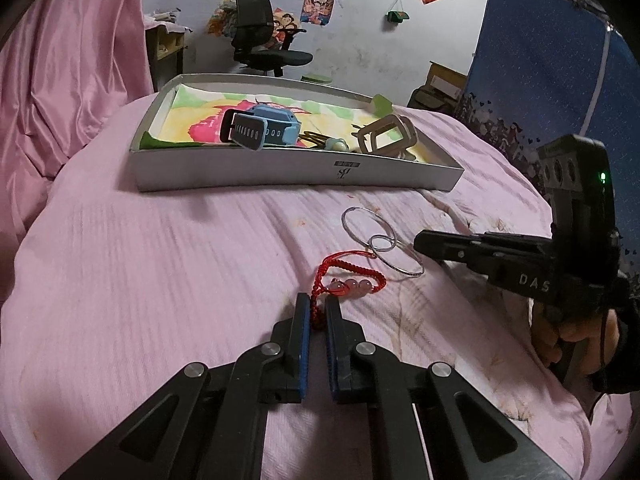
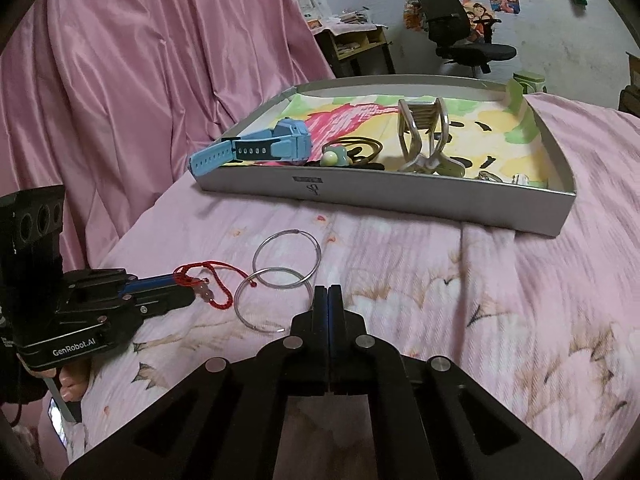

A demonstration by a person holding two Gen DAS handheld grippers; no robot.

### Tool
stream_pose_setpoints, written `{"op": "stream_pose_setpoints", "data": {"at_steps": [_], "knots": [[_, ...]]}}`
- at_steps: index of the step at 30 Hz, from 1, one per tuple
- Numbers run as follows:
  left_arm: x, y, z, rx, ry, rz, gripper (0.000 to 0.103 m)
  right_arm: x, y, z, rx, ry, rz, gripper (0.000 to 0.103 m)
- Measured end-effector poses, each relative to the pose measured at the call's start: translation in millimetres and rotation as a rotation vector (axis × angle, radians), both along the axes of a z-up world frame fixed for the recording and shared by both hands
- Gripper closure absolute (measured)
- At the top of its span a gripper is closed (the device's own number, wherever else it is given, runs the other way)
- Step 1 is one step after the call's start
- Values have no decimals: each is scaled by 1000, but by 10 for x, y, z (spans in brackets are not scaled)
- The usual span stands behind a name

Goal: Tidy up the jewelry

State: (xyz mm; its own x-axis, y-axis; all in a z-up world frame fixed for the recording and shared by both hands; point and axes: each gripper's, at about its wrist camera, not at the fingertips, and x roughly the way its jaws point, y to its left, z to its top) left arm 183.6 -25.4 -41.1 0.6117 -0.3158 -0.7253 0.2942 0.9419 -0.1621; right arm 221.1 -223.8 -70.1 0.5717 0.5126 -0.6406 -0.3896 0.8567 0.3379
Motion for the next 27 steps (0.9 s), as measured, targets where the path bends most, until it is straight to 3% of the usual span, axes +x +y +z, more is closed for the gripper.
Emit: {"op": "stream_pose_setpoints", "data": {"at_steps": [6, 16, 22, 27], "knots": [[-50, 51, 27, 5, -22, 38, 96, 55, 24, 3, 9, 25, 13, 102], [-62, 287, 6, -70, 8, 137, 96, 170, 190, -26, -19, 54, 72, 101], [-73, 278, -4, -67, 5, 141, 96, 167, 211, -16, 4, 61, 104, 82], [-78, 330, 30, -68, -10, 178, 96, 168, 282, -2, -15, 56, 124, 82]]}}
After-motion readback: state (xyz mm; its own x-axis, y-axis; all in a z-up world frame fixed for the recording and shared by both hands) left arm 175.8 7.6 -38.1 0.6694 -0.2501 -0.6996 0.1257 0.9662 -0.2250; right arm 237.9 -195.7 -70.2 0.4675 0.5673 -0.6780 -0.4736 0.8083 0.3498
